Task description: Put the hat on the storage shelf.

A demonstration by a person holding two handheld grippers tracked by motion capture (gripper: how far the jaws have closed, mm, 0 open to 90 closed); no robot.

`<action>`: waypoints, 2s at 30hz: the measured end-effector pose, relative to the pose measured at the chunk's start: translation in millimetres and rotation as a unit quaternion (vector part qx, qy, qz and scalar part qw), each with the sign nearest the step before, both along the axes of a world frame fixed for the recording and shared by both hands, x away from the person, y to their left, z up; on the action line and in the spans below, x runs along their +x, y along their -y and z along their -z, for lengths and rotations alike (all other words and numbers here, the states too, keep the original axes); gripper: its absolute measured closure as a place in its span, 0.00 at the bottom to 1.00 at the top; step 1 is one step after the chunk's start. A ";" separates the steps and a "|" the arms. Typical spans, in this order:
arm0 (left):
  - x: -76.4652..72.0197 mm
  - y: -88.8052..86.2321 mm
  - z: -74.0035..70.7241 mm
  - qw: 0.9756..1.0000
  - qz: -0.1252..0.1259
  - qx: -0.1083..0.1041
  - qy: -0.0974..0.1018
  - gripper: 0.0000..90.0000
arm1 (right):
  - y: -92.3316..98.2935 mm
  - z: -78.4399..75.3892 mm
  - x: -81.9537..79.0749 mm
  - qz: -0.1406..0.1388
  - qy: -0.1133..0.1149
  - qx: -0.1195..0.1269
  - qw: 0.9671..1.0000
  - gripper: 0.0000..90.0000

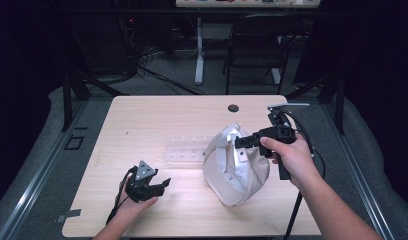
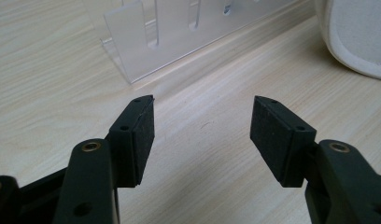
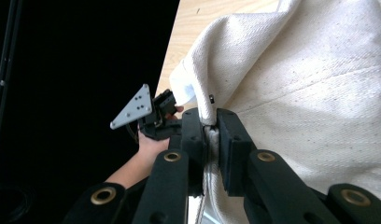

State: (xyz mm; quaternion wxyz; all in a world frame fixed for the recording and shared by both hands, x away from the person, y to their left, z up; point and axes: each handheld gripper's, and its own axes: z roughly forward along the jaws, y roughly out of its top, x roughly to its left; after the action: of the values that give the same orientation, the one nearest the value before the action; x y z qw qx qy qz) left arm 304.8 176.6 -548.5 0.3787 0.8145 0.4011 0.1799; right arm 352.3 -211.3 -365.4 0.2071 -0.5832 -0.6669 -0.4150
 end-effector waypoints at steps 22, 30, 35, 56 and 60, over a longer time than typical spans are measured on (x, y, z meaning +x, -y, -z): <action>-18.7 30.7 -16.8 0.999 0.047 -0.010 0.025 0.48 | -5.5 -22.5 8.4 0.014 0.022 0.033 0.999 0.91; -29.8 61.8 -26.5 0.996 0.085 -0.008 0.036 0.47 | -10.3 -33.3 10.7 0.018 0.031 0.033 0.999 0.91; -35.4 81.6 -32.5 0.994 0.101 -0.009 0.047 0.43 | -13.8 -39.2 13.4 0.018 0.037 0.034 0.999 0.91; -39.2 174.9 -31.7 0.988 0.116 0.035 0.092 0.33 | -24.9 -42.0 16.1 0.017 0.043 0.035 0.998 0.91; -35.2 173.3 -30.2 0.988 0.109 0.048 0.097 0.44 | -26.7 -39.2 15.6 0.012 0.040 0.029 0.999 0.91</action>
State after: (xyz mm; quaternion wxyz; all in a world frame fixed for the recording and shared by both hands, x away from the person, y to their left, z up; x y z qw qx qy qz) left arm 269.6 3.3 -518.2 0.3938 0.8492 0.2620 0.2349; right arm 368.0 -184.6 -326.2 0.1918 -0.5679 -0.6549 -0.4602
